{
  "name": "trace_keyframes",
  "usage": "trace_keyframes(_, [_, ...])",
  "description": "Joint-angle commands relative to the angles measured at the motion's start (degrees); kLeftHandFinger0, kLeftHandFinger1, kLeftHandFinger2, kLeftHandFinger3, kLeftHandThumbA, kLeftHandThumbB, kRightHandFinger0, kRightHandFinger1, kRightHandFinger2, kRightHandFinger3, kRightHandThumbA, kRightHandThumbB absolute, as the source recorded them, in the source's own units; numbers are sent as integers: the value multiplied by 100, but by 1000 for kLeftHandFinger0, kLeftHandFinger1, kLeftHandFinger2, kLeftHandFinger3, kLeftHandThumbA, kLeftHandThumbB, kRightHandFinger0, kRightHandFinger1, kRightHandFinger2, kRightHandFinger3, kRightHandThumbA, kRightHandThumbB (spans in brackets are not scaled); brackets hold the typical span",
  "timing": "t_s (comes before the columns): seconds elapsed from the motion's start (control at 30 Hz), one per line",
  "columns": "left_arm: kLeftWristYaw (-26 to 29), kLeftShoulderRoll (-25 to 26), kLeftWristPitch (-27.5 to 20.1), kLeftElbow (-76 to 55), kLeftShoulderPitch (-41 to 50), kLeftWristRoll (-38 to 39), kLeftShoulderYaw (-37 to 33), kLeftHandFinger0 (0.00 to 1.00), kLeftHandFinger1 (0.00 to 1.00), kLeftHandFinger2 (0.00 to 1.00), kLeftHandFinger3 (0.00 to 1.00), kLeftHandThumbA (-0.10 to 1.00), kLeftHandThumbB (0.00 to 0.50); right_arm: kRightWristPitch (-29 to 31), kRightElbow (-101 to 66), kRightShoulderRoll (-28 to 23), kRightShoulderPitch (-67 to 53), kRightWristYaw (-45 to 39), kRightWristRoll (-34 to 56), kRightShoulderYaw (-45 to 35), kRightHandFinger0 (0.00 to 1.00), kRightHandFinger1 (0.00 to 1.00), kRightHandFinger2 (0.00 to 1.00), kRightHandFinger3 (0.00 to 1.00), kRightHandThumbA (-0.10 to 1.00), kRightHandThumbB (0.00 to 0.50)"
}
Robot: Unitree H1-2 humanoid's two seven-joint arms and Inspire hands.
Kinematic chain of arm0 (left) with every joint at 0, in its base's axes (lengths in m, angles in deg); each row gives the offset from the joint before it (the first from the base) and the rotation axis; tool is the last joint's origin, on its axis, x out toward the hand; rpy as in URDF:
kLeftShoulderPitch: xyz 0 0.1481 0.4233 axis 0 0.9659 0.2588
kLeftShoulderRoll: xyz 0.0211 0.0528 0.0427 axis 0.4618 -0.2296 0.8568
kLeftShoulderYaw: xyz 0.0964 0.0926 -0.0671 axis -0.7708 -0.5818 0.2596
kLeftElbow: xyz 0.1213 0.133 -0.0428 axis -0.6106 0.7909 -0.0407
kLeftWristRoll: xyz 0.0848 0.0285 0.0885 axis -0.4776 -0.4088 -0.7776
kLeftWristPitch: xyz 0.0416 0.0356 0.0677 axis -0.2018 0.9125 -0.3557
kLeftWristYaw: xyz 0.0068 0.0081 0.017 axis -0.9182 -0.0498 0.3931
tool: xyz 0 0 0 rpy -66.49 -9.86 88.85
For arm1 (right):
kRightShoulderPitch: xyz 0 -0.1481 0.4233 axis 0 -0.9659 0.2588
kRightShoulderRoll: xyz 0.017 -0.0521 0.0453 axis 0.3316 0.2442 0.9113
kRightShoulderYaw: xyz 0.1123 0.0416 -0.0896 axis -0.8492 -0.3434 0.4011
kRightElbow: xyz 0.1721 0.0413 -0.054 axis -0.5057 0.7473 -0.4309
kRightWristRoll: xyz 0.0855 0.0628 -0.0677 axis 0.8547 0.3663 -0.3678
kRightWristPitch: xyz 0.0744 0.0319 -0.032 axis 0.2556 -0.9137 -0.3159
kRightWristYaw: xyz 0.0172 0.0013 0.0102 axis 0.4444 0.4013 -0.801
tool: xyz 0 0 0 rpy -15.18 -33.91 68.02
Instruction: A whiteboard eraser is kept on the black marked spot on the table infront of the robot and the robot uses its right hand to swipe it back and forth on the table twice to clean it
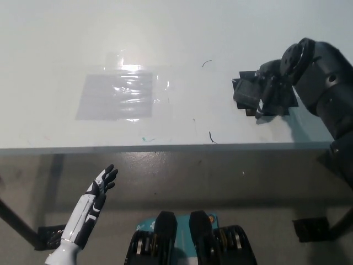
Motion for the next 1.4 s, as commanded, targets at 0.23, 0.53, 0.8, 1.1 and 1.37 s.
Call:
trace_keyframes(0.23, [-43,94,-261,-107,-11,84,44,1000,1000,1000,1000,1000,420,90,11,58,41,321,-183,130,1000,1000,1000,1000,1000,184])
trace_keyframes(0.53, [-18,92,-261,-85,-67,46,44,1000,1000,1000,1000,1000,420,-12,-76,-27,-44,2951,-408,197,558,542,571,755,271,124])
trace_keyframes(0.8, [-35,109,-223,-130,-106,24,50,1000,1000,1000,1000,1000,442,32,-72,-113,60,3116,-278,90,771,802,786,914,223,206])
trace_keyframes(1.1, [-63,158,-191,-139,-185,49,60,1000,1000,1000,1000,1000,435,107,-71,-194,144,3218,-157,-1,464,535,585,893,181,238])
trace_keyframes(1.37, [-51,191,-190,-157,-165,14,43,1000,1000,1000,1000,1000,429,157,-57,-218,18,3200,-155,18,375,450,554,990,220,252])
